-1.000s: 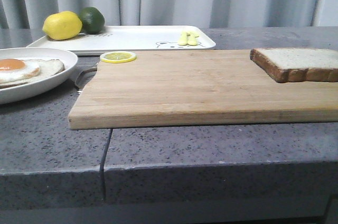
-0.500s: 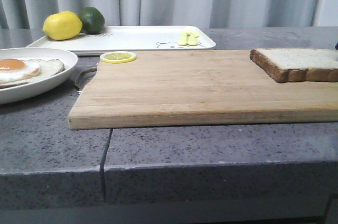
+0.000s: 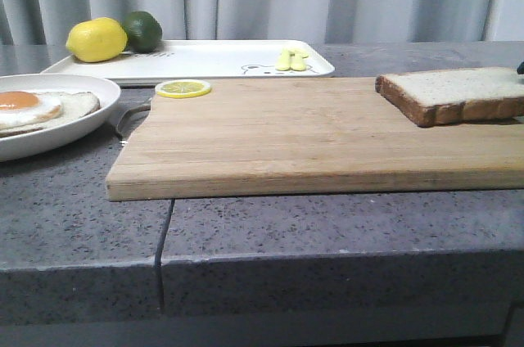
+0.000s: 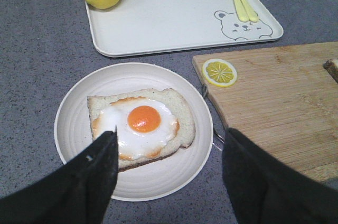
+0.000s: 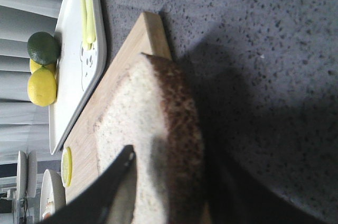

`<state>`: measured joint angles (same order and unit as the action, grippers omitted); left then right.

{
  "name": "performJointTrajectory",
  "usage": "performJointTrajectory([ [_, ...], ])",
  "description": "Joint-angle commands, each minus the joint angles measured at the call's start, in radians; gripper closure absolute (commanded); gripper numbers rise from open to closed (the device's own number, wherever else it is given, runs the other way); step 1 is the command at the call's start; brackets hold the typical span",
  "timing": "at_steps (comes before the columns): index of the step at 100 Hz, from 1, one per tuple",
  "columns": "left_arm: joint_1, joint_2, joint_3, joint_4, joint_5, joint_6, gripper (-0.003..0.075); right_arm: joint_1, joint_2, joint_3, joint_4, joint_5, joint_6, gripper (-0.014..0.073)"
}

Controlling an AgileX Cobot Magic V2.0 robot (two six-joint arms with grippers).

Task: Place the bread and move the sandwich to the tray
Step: 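Grasp the bread slice edge with the right gripper and lift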

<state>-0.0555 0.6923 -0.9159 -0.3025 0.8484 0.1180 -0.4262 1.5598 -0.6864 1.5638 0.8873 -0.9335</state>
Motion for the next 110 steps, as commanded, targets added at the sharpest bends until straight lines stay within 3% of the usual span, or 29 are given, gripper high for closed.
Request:
performJointTrajectory([
  [1, 0.002, 0.007, -0.029, -0.023, -0.059, -0.004, 0.0313, -0.003, -0.010, -0.013, 0.002, 0.029, -0.012, 0.0384],
  [27, 0.002, 0.007, -0.029, -0.023, -0.059, -0.004, 0.0313, -0.003, -0.010, -0.013, -0.018, 0.034, -0.012, 0.0671],
  [47, 0.002, 0.007, -0.029, -0.023, -0.059, -0.004, 0.0313, -0.003, -0.024, -0.015, 0.027, 0.124, -0.014, 0.0655],
  [79, 0.002, 0.007, -0.029, -0.023, -0.059, -0.004, 0.0313, 0.018, -0.203, -0.079, 0.118, 0.113, 0.039, 0.0655],
  [93, 0.002, 0.007, -0.029, -0.023, -0.059, -0.004, 0.0313, 0.094, -0.272, -0.130, 0.125, 0.066, 0.104, 0.0655],
  [110, 0.002, 0.007, -0.029, -0.023, -0.059, -0.004, 0.0313, 0.279, -0.305, -0.179, 0.192, -0.020, 0.129, 0.0655],
])
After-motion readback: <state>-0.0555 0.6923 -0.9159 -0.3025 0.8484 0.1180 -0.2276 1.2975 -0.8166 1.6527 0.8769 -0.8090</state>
